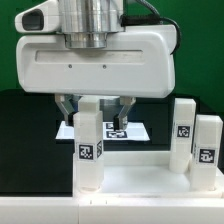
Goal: Assemble desk
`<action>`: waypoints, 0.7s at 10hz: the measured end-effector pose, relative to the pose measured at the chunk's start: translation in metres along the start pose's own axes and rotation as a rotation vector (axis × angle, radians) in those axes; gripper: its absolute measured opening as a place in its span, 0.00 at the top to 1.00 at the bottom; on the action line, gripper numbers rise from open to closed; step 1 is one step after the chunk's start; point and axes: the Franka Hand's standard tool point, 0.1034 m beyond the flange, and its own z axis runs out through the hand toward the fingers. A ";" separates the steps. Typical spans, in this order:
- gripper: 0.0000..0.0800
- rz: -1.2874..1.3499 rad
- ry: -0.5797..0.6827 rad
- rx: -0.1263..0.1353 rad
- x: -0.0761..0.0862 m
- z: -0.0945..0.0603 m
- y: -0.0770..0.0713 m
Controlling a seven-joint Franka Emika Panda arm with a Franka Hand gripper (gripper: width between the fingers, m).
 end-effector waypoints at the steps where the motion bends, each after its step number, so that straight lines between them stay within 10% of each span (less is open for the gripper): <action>1: 0.56 0.044 0.000 0.001 0.000 0.000 0.000; 7: 0.64 0.902 -0.009 0.017 -0.004 0.002 -0.010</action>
Offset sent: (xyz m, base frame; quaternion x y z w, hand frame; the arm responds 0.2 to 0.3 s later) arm 0.0047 0.0004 0.0147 -0.0801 -0.0228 0.1889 0.9785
